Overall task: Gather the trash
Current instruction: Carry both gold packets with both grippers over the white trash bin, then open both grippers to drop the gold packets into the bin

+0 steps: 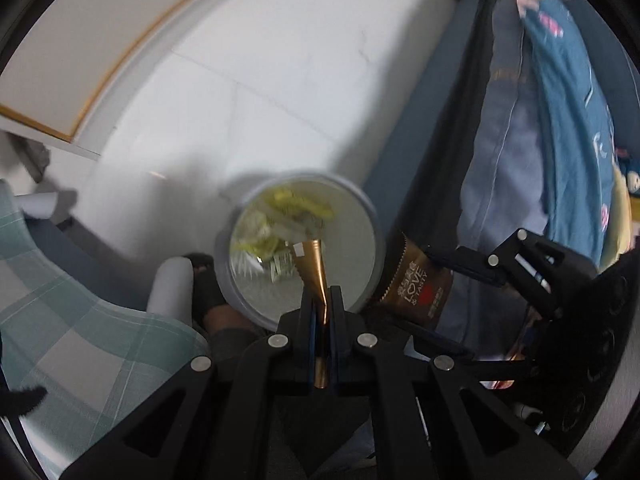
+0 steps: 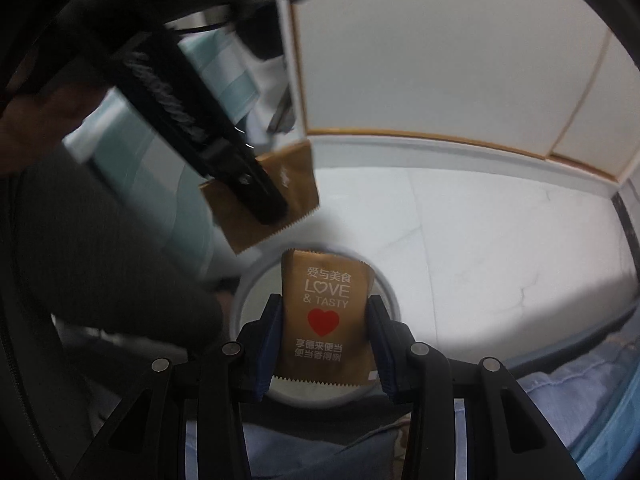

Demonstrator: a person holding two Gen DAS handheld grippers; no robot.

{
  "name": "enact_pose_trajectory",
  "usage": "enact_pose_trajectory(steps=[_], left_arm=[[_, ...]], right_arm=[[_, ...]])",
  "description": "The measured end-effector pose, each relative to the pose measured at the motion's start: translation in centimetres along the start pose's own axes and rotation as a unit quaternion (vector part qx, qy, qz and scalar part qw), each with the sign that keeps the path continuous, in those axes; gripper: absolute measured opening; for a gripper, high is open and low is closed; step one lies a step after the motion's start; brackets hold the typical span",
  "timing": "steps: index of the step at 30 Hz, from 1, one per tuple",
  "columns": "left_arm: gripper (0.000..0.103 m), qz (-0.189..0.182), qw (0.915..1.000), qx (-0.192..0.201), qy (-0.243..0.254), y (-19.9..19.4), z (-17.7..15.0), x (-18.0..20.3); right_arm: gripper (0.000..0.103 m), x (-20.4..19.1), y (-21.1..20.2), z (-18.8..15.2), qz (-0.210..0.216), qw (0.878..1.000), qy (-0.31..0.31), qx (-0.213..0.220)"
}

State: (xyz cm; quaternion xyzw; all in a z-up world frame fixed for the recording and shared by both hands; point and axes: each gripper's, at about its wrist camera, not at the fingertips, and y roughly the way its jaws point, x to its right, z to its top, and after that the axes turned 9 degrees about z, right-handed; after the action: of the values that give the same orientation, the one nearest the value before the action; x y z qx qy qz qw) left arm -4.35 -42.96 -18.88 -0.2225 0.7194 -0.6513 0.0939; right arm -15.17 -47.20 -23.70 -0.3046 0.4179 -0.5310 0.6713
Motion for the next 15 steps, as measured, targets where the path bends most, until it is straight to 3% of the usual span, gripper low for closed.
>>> enact_pose_trajectory(steps=[5,11,15], left_arm=[[0.001,-0.018,0.9987,-0.046,0.010,2.4,0.5,-0.3],[0.002,-0.052,0.9966,-0.064,-0.001,3.5,1.3,-1.4],[0.004,-0.048,0.9956,-0.080,-0.001,4.5,1.3,-1.7]], right_arm=[[0.040,-0.7,1.3,-0.7,0.002,0.999,-0.027,-0.029],[0.043,-0.7,1.6,-1.0,0.011,0.998,-0.030,-0.047],[0.045,-0.3,2.1,-0.7,0.018,0.998,-0.022,-0.061]])
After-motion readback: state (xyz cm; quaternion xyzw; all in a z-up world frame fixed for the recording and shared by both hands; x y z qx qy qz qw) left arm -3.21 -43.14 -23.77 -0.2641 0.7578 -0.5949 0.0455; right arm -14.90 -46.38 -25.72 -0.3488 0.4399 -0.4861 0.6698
